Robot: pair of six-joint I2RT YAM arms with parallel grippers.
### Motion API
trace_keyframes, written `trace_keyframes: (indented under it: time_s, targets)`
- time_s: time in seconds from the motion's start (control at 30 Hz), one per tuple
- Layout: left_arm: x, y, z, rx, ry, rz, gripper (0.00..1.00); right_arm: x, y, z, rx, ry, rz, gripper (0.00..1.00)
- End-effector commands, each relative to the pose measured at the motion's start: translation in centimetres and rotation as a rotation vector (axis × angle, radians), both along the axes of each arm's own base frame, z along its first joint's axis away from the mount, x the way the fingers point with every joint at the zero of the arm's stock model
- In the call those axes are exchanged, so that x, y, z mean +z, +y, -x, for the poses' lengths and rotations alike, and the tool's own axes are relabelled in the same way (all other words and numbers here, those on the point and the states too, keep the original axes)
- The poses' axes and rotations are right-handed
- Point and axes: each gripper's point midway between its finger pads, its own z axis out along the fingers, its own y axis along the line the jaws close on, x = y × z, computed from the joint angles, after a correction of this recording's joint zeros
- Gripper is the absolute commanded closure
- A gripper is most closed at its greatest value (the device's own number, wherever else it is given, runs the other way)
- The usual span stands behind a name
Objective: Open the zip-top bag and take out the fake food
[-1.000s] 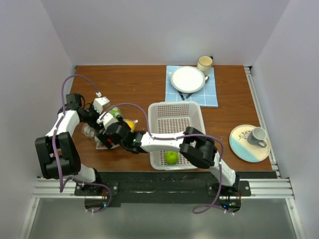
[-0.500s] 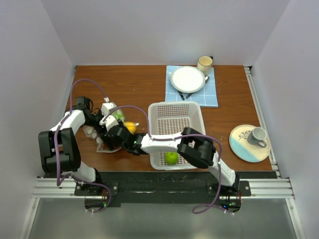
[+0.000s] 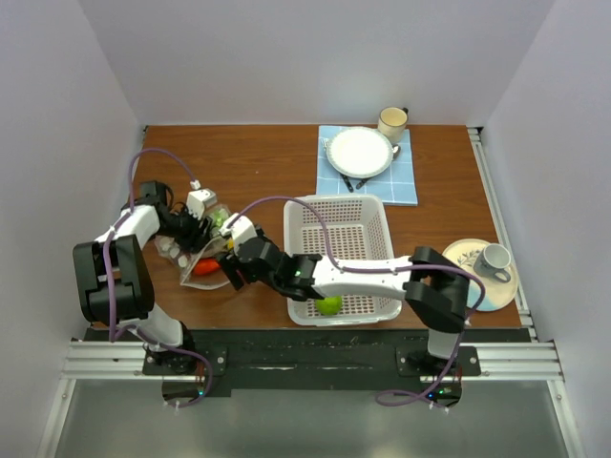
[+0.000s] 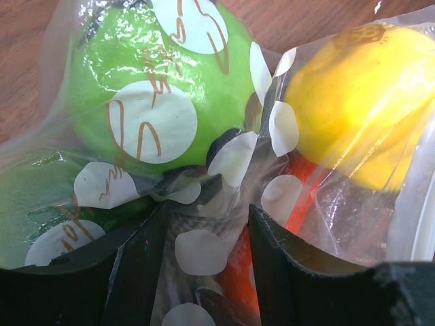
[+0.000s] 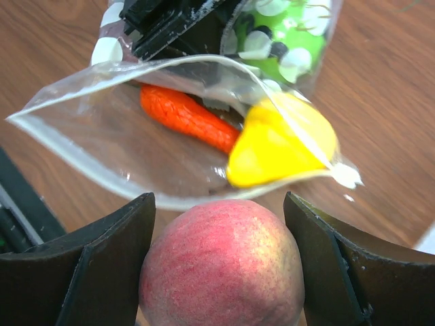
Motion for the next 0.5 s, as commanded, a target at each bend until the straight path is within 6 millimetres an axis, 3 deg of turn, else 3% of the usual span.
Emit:
trace_keyframes:
  time_s: [0.0, 0.03, 0.07, 0.1, 0.17, 0.23, 0.27, 0.33, 0.37, 0.4, 0.43, 0.47]
  targets:
    - [0.0, 1.5, -0.5, 0.042, -0.001, -0.063, 0.44, 5.4, -3.1, 0.0, -0.073, -0.061, -0.059, 0.43]
    - [0.1, 1.4, -0.4, 0.039, -0.002, -0.061, 0.44, 4.9, -4.6, -0.2, -0.103, -0.078, -0.032, 0.43]
    - [0.1, 1.4, -0.3, 0.037, 0.001, -0.059, 0.44, 6.7, -6.6, -1.1, -0.164, -0.131, -0.039, 0.44]
    - [0.3, 1.4, -0.2, 0.037, -0.004, -0.059, 0.44, 5.7, -8.4, -1.7, -0.205, -0.146, 0.000, 0.45]
    - [0.5, 1.2, -0.1, 0.035, -0.007, -0.052, 0.44, 6.8, -11.0, -2.7, -0.275, -0.156, -0.019, 0.46]
    - [0.9, 1.0, -0.2, 0.031, -0.015, -0.042, 0.45, 5.9, -14.7, -4.3, -0.380, -0.158, 0.002, 0.46]
    - [1.2, 0.9, -0.1, 0.031, -0.012, -0.035, 0.50, 6.4, -15.9, -4.6, -0.420, -0.163, -0.019, 0.46]
    - [2.2, 0.5, -0.5, 0.024, -0.026, -0.012, 0.60, 4.9, -18.0, -5.2, -0.474, -0.163, 0.013, 0.43]
    - [2.6, 0.4, -0.4, 0.024, -0.019, -0.002, 0.74, 4.5, -18.3, -5.2, -0.480, -0.164, 0.025, 0.37]
    - [3.4, 0.3, -0.9, 0.023, -0.036, 0.004, 0.82, 3.9, -18.2, -5.2, -0.482, -0.159, 0.044, 0.20]
    - [3.9, 0.0, -1.1, 0.020, -0.039, 0.027, 0.88, 3.0, -18.3, -5.2, -0.477, -0.147, 0.084, 0.12]
    - [4.2, -0.3, -0.8, 0.019, -0.023, 0.043, 1.00, 2.6, -18.2, -5.2, -0.483, -0.132, 0.097, 0.05]
